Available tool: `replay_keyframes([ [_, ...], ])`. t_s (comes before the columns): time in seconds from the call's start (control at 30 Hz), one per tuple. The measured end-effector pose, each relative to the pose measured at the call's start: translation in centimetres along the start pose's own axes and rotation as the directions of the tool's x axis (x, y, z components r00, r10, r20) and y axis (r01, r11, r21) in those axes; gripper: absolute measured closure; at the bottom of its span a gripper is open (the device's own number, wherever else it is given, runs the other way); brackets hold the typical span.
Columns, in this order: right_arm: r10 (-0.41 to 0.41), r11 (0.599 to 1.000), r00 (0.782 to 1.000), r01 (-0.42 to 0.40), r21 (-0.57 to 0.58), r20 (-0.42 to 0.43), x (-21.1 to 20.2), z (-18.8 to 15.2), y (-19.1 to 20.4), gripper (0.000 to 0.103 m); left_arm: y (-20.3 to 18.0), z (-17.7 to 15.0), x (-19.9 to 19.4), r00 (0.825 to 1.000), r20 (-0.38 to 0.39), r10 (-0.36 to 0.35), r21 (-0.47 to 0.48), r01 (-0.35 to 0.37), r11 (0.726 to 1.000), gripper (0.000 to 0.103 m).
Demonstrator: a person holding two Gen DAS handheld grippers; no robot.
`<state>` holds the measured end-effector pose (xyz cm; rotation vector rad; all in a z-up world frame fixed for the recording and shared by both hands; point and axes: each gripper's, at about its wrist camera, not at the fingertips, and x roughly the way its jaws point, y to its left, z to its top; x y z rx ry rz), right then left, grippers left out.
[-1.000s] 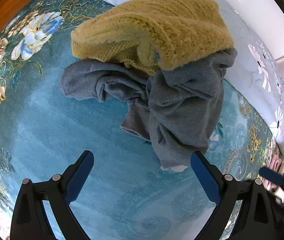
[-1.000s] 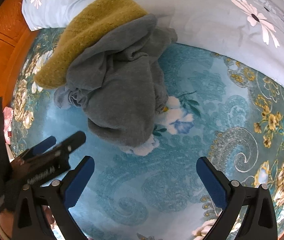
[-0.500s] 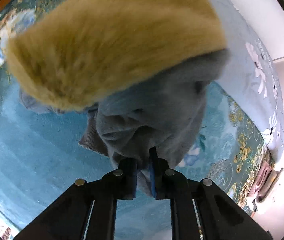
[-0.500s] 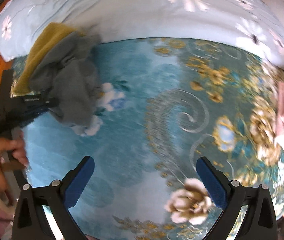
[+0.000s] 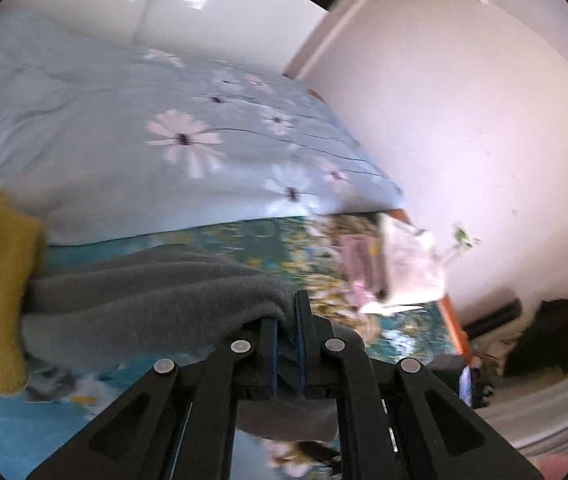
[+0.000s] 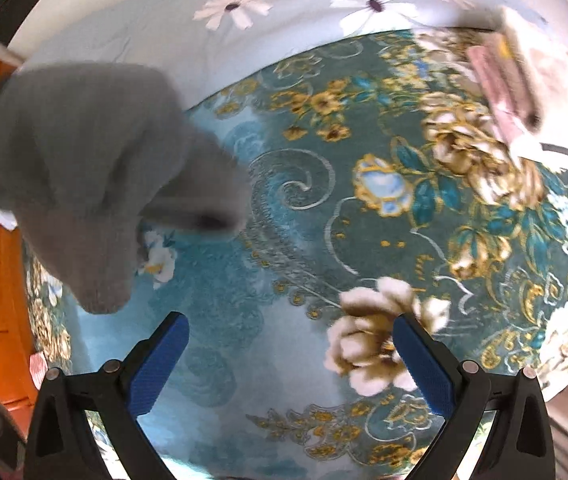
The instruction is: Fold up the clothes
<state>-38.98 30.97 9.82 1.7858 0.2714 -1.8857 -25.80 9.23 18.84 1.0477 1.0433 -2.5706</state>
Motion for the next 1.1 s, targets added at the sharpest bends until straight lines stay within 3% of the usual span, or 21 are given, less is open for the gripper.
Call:
replay_keyframes([
  [0.1,-0.021,0.998,1.0,0.02,0.057,0.014,-1.4,-1.2,-3.2,0.0,-5.5,0.1,1.3,0.995,-0.001,-0.098,0.07,0.098,0.993,0.097],
  [0.23,-0.052,0.992,0.998,0.048,0.116,0.025,-2.7,-2.9,-7.7,0.0,-13.3,0.0,3.0,0.972,-0.01,-0.236,0.175,0.234,0.956,0.103],
  [0.3,-0.062,0.987,0.998,0.059,0.149,0.018,-3.0,-3.6,-9.9,0.0,-17.0,0.2,3.9,0.969,-0.029,-0.246,0.235,0.245,0.941,0.103],
  [0.47,-0.041,0.98,0.999,0.037,0.195,0.015,-3.0,-4.9,-12.9,0.0,-18.6,-0.9,6.5,0.987,-0.1,-0.123,0.217,0.142,0.966,0.103],
  [0.6,-0.018,0.978,1.0,0.017,0.209,0.003,-2.1,-5.5,-14.4,0.0,-12.5,-2.3,8.6,0.987,-0.163,-0.005,0.013,0.007,1.0,0.102],
  [0.7,0.028,0.978,0.999,-0.021,0.205,-0.027,-0.1,-5.3,-14.3,0.0,-6.2,-3.6,8.5,0.972,-0.203,0.119,-0.158,-0.153,0.976,0.079],
  [0.77,0.059,0.981,0.997,-0.05,0.185,-0.042,1.5,-4.7,-13.5,0.0,-2.2,-4.4,7.7,0.951,-0.218,0.218,-0.216,-0.265,0.94,0.07],
  [0.83,0.091,0.983,0.994,-0.08,0.166,-0.065,3.3,-4.0,-12.3,0.0,1.1,-5.1,6.5,0.913,-0.245,0.326,-0.232,-0.381,0.895,0.064],
  [0.87,0.108,0.983,0.991,-0.095,0.156,-0.08,4.3,-3.5,-11.5,0.0,2.7,-5.5,5.9,0.887,-0.261,0.38,-0.229,-0.44,0.868,0.057],
  [0.93,0.139,0.983,0.984,-0.123,0.137,-0.111,6.4,-2.6,-9.6,0.0,5.5,-6.4,4.6,0.824,-0.293,0.485,-0.199,-0.549,0.812,0.055],
  [1.03,0.157,0.983,0.976,-0.141,0.114,-0.149,8.6,-1.7,-6.8,0.0,8.2,-7.5,3.4,0.752,-0.327,0.572,-0.143,-0.638,0.757,0.043],
  [1.1,0.16,0.985,0.971,-0.145,0.098,-0.175,9.8,-1.4,-4.9,0.0,10.0,-8.1,3.5,0.699,-0.346,0.626,-0.087,-0.688,0.72,0.042],
])
